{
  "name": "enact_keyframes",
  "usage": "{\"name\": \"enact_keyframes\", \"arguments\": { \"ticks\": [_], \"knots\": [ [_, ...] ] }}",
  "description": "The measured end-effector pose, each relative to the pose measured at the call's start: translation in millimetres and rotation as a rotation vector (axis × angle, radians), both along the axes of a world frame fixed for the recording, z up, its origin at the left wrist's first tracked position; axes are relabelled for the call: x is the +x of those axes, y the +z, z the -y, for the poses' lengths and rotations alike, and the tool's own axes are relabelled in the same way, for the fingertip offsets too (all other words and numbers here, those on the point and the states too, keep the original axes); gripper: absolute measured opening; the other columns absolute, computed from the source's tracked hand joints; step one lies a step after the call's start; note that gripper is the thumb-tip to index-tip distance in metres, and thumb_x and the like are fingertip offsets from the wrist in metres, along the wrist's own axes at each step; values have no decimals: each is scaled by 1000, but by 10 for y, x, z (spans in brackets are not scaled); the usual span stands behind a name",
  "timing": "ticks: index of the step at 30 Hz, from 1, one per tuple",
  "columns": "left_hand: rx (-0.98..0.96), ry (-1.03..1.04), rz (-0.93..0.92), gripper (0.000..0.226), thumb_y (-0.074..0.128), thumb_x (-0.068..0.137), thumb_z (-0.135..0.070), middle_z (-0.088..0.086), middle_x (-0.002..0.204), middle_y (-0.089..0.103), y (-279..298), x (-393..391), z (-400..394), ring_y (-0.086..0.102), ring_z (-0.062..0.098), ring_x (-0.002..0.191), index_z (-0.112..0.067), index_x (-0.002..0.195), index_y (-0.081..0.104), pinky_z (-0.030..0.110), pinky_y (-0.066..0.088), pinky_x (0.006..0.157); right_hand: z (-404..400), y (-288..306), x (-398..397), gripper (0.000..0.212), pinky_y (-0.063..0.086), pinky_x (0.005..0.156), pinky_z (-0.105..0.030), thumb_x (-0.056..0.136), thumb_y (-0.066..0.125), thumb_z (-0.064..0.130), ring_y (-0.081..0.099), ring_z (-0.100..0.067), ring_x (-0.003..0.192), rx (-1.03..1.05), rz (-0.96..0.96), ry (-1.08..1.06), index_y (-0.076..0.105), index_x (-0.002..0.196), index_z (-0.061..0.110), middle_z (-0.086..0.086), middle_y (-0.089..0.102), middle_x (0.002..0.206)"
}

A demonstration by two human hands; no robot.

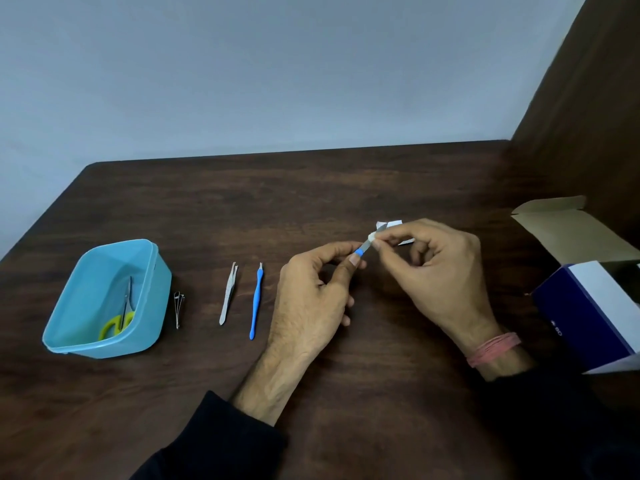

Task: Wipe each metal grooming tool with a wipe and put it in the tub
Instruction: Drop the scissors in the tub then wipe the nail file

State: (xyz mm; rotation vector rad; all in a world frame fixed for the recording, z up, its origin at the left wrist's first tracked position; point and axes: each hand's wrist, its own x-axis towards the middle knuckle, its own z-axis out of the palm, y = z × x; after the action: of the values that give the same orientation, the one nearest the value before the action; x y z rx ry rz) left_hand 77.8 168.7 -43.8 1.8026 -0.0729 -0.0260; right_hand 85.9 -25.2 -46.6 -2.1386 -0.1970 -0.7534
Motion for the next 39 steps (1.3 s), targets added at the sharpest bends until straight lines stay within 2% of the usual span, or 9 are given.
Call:
{"name": "enact_keyframes", "arguments": {
  "ticks": [3, 7, 11, 15, 19, 24, 28, 34, 39],
  "knots": [
    [23, -7, -5, 22, 71, 110, -26, -16, 104, 83, -3, 0, -2, 67, 6, 58, -32, 129, 81, 28, 57, 49, 36, -10, 23, 11, 48, 53, -27, 90, 91, 14, 55, -18, 51, 49, -7, -43, 88, 95, 23, 17, 78, 91],
    [14, -7, 3, 22, 71, 110, -27, -14, 103, 83, -12, 3, -1, 67, 7, 58, -34, 128, 82, 29, 57, 49, -25, 21, -32, 15, 42, 53, -18, 88, 91, 10, 54, -17, 53, -4, -34, 87, 88, 96, 22, 22, 74, 87],
    [10, -13, -16, 24, 71, 110, -28, -15, 106, 83, -4, 5, -3, 68, 7, 60, -34, 130, 81, 28, 57, 50, 14, 28, 14, 11, 47, 52, -24, 89, 91, 12, 56, -15, 51, 47, -15, -8, 88, 94, 21, 27, 71, 84],
    [15, -18, 14, 23, 71, 110, -27, -15, 105, 83, -5, 2, -11, 68, 8, 58, -34, 128, 82, 30, 58, 49, -32, 35, -25, 14, 39, 52, -14, 87, 92, 10, 53, -12, 50, 32, -54, 84, 88, 94, 21, 30, 70, 80],
    [27, -26, -4, 24, 70, 110, -29, -17, 106, 83, 0, 6, -9, 68, 7, 59, -35, 131, 81, 29, 59, 51, 27, 21, 20, 11, 46, 53, -22, 89, 91, 14, 57, -17, 51, 61, -23, -30, 87, 94, 23, 24, 74, 83],
    [12, -19, 28, 22, 70, 110, -25, -15, 104, 83, 1, -3, -7, 67, 7, 57, -33, 127, 82, 31, 58, 49, -31, 29, -27, 14, 40, 53, -14, 87, 91, 11, 54, -17, 52, 25, -57, 101, 87, 94, 23, 25, 73, 83],
    [19, -16, -1, 23, 71, 110, -27, -17, 105, 83, 1, -2, 1, 67, 5, 59, -33, 130, 81, 29, 58, 50, 47, -7, 35, 10, 45, 51, -23, 90, 91, 16, 56, -17, 49, 126, -58, -20, 87, 94, 25, 20, 77, 82],
    [15, -17, 2, 23, 71, 110, -27, -17, 106, 83, 7, -8, -4, 68, 7, 60, -34, 130, 81, 29, 58, 51, -6, 34, -22, 12, 38, 52, -14, 89, 91, 13, 54, -15, 50, 68, -48, 53, 87, 95, 23, 22, 74, 82],
    [5, -12, -3, 22, 71, 110, -26, -16, 103, 83, 0, -7, -1, 67, 6, 59, -34, 127, 82, 29, 57, 50, 0, 17, -4, 12, 34, 52, -8, 89, 91, 11, 50, -8, 45, 115, -64, -12, 87, 92, 22, 37, 65, 71]
  ]
}}
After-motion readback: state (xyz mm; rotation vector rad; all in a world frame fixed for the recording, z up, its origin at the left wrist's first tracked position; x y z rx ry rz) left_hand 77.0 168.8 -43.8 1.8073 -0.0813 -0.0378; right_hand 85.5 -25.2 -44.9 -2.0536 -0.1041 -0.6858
